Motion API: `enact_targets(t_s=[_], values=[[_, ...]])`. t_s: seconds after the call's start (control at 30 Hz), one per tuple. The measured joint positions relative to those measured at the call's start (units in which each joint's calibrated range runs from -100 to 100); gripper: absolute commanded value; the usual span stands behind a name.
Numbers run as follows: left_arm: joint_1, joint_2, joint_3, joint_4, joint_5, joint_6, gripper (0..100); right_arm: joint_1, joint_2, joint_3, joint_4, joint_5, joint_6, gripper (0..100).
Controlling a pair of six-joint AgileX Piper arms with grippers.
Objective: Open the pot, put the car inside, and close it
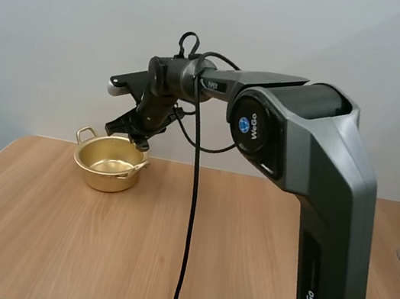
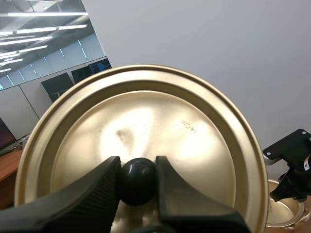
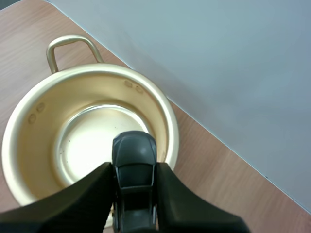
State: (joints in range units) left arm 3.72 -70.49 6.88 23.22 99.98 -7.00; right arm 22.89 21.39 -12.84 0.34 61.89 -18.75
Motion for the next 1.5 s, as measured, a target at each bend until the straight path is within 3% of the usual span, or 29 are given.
enact_targets(t_s=[0.3,0.7,0.77,0.87,0.9,1.17,1.37,1.4,1.43,1.47,1.5], values=[[0.0,0.0,0.0,0.14,0.0,0.0,0,2.23,9.89,-12.53,0.11,6.51,-0.35,0],[0.0,0.11,0.0,0.92,0.0,0.0,0,2.45,12.39,-13.74,-0.34,3.82,-0.35,0],[0.0,0.11,0.0,1.2,0.0,0.0,0,2.65,12.39,-13.74,-0.82,4.26,-0.35,26],[0.0,0.11,0.0,1.2,0.0,0.0,0,3.35,12.39,-13.74,-2.8,4.82,-0.35,86],[0.0,0.11,0.0,1.2,0.0,0.0,0,3.67,12.39,-13.74,-3.55,5.03,-0.25,100],[0.0,0.11,0.0,1.2,0.0,0.0,0,5.93,11.75,-13.74,-14.74,4.67,1.48,100],[0.0,0.11,0.0,1.2,0.0,0.0,0,5.85,9.21,-14.42,-24.85,4.53,8.81,100],[0.0,0.11,0.0,1.2,0.0,0.0,0,5.58,8.82,-14.42,-26.59,5.42,10.05,90],[0.0,0.37,0.0,1.32,0.0,0.0,0,5.39,8.13,-14.42,-28.35,6.98,11.02,58],[0.0,0.5,0.0,1.45,0.0,0.0,0,5.05,7.41,-14.42,-29.76,8.3,11.56,18],[0.0,0.74,0.0,1.45,0.0,0.0,0,4.8,6.96,-14.42,-30.41,9.04,11.94,0]])
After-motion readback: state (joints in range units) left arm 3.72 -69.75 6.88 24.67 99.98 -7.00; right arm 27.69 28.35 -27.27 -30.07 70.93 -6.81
